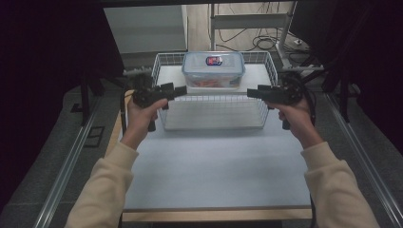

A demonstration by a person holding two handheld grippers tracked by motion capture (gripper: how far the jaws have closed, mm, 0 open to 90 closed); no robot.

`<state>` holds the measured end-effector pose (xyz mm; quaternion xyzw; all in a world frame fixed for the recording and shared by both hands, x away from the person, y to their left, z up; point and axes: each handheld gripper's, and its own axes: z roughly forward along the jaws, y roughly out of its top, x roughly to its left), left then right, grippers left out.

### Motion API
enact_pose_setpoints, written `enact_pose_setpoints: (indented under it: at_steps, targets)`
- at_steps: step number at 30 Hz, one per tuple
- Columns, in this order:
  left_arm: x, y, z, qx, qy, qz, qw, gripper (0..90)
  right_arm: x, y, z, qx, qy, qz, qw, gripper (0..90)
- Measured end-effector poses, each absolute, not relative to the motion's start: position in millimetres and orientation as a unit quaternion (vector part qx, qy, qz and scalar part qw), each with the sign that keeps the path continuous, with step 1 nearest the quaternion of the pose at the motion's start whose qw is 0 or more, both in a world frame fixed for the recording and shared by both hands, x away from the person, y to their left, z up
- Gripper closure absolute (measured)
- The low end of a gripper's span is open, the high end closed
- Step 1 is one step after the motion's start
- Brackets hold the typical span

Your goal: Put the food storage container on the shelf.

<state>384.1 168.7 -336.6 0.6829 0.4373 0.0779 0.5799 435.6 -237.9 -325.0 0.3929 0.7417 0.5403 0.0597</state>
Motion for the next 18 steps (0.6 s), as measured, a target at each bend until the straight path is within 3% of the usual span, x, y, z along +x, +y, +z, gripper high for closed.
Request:
enact_pose_setpoints:
  at_steps: [11,18]
  targets:
    - [311,161,-406,0.7,0.436,0.052,0.564,26.0,370,-255,-387,0.359,0.763,0.537,0.043,28.0]
    - [290,163,-444,0.715,0.442,0.057,0.538,26.2,344,-250,-433,0.35,0.786,0.51,0.026,26.3]
